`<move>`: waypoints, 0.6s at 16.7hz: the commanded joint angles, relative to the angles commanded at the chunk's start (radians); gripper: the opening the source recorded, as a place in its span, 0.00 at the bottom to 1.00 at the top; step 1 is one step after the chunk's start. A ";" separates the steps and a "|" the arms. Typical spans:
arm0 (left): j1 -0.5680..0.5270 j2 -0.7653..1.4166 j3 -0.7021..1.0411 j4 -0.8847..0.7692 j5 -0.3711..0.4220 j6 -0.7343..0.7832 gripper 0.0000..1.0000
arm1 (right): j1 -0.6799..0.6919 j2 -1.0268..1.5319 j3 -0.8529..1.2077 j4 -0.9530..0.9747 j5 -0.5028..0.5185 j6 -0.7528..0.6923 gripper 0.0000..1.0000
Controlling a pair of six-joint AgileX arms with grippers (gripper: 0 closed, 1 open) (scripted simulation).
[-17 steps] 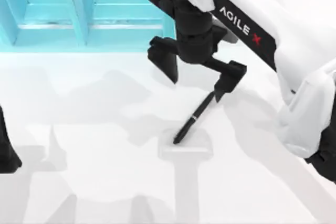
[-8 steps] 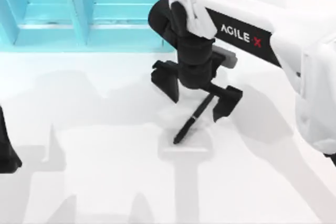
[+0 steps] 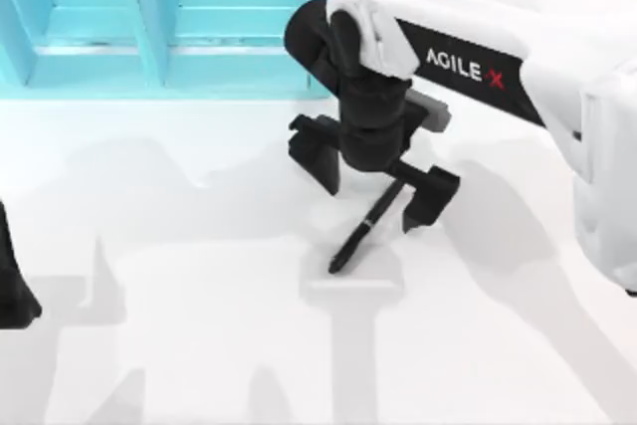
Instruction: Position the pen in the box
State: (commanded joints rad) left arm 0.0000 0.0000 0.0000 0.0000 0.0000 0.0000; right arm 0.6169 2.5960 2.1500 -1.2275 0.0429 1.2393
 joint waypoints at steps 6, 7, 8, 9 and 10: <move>0.000 0.000 0.000 0.000 0.000 0.000 1.00 | 0.000 0.000 0.000 0.000 0.000 0.000 0.55; 0.000 0.000 0.000 0.000 0.000 0.000 1.00 | 0.000 0.000 0.000 0.000 0.000 0.000 0.47; 0.000 0.000 0.000 0.000 0.000 0.000 1.00 | 0.000 0.000 0.000 0.000 0.000 0.000 0.40; 0.000 0.000 0.000 0.000 0.000 0.000 1.00 | 0.000 0.000 0.000 0.000 0.000 0.000 0.32; 0.000 0.000 0.000 0.000 0.000 0.000 1.00 | 0.000 0.000 0.000 0.000 0.000 0.000 0.25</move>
State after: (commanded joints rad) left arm 0.0000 0.0000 0.0000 0.0000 0.0000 0.0000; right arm 0.6169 2.5960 2.1500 -1.2275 0.0429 1.2393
